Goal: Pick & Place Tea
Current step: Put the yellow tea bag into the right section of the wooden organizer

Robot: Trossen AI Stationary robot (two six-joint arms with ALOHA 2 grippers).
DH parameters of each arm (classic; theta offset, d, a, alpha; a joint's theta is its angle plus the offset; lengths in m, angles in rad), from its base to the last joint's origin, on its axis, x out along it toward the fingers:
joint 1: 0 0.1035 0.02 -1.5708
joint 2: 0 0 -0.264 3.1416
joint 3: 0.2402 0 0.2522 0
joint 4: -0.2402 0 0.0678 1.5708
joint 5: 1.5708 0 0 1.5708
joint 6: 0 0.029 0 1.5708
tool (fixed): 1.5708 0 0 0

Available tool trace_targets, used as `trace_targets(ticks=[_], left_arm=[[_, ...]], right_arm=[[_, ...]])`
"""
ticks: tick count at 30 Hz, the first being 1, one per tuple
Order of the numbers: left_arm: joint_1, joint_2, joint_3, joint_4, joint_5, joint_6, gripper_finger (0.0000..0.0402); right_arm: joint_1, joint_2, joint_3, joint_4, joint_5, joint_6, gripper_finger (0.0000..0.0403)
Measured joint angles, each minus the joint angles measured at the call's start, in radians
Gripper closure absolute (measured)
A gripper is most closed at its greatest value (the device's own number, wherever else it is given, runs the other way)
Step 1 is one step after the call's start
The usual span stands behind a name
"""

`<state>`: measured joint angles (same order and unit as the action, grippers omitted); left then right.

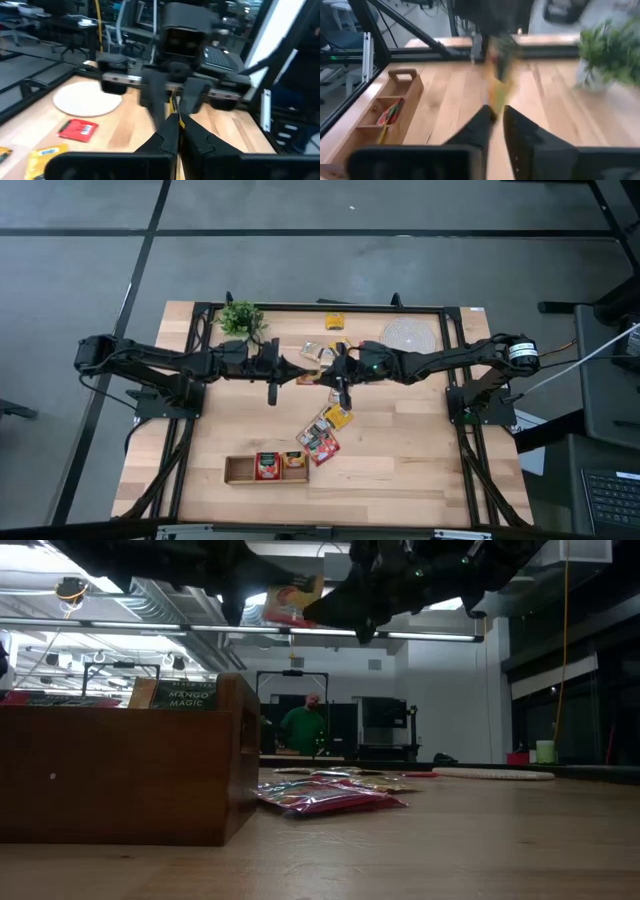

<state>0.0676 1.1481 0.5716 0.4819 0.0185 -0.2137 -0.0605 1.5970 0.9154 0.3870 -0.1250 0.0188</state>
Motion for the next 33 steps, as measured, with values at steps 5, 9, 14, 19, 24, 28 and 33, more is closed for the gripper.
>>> trace_targets(ticks=[5, 9, 14, 19, 24, 28, 33], left_arm=[[-0.068, -0.03, 0.0, -0.067, -0.058, -0.003, 0.04], [-0.145, -0.063, 0.0, -0.144, -0.124, -0.041, 0.0399], [-0.28, -0.062, 0.0, -0.144, -0.207, -0.115, 0.04], [-0.442, -0.034, 0.0, -0.152, -0.328, -0.243, 0.04], [-0.598, 0.015, -0.009, -0.132, -0.521, -0.355, 0.04], [-0.672, 0.104, -0.054, -0.029, -0.618, -0.482, 0.04], [-0.736, 0.242, -0.058, 0.189, -0.679, -0.486, 0.04]], right_arm=[[0.008, -0.019, 0.0, -0.096, -0.004, 0.029, 0.0282], [0.036, -0.073, 0.0, -0.164, -0.015, 0.066, 0.0255], [0.079, -0.122, 0.0, -0.226, 0.014, 0.128, 0.0247], [0.117, -0.129, 0.0, -0.293, 0.084, 0.178, 0.0246], [0.16, -0.128, -0.001, -0.365, 0.146, 0.24, 0.0246], [0.207, -0.128, -0.001, -0.367, 0.177, 0.268, 0.0246], [0.27, -0.128, -0.001, -0.369, 0.242, 0.304, 0.0246]])
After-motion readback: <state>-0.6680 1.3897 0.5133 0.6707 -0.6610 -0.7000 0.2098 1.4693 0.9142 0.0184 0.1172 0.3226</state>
